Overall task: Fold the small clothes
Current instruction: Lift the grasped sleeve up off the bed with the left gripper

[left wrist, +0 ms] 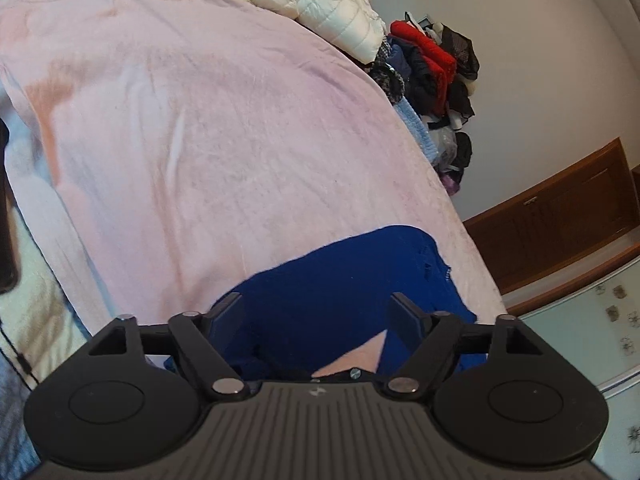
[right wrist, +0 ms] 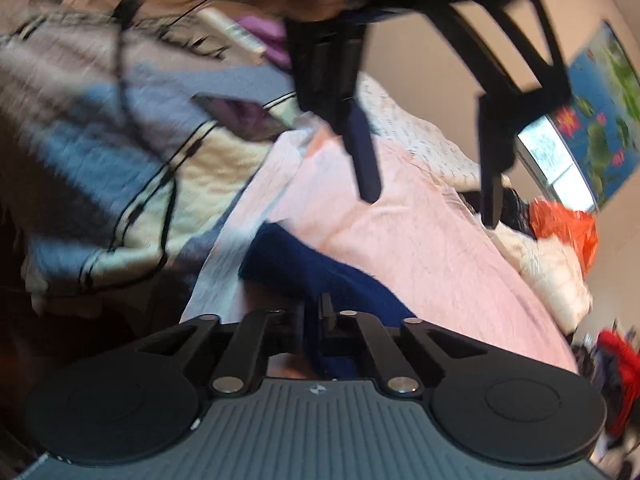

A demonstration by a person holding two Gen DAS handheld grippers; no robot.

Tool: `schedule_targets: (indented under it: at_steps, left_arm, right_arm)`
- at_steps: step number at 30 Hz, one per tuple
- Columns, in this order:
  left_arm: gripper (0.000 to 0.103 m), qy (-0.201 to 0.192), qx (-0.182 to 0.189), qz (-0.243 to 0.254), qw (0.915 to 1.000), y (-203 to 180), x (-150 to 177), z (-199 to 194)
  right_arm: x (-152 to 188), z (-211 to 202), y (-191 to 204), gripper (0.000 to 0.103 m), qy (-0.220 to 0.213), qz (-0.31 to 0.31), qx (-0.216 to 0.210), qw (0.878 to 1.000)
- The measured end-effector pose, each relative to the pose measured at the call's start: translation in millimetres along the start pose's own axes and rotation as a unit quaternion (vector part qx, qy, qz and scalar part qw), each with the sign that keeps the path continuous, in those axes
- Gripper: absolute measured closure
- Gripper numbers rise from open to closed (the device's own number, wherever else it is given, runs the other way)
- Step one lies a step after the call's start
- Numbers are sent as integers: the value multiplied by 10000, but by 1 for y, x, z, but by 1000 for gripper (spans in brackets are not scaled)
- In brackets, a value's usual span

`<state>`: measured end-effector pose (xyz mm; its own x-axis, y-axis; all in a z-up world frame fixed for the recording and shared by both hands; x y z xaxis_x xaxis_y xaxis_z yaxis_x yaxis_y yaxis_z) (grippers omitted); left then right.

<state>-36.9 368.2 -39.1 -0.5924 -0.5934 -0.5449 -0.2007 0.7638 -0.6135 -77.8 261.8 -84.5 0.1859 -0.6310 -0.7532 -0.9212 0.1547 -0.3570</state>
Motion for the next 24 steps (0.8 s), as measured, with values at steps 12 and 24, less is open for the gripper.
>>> schedule_targets:
  at_steps: [12, 24]
  left_arm:
    - [17, 434, 1327, -2227, 9648, 24, 27, 33]
    - [96, 274, 516, -1749, 9829, 13, 24, 59]
  right_arm:
    - [-5, -24, -86, 99, -325, 2827, -168, 9585]
    - [-3, -36, -69, 89, -305, 2638, -361, 9634]
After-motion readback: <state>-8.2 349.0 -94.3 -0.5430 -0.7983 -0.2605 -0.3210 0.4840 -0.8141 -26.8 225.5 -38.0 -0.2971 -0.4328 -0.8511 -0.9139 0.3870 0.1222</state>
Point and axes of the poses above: each gripper's, at about its wrist camera, not at the fingertips, and z roughly the way its jaws point, y to its left, x to its underside, the point moved 8 cm from there along z, roughly the way its jaws point, and after that the axes turned 14 degrees about z, right-handed, at the moved point
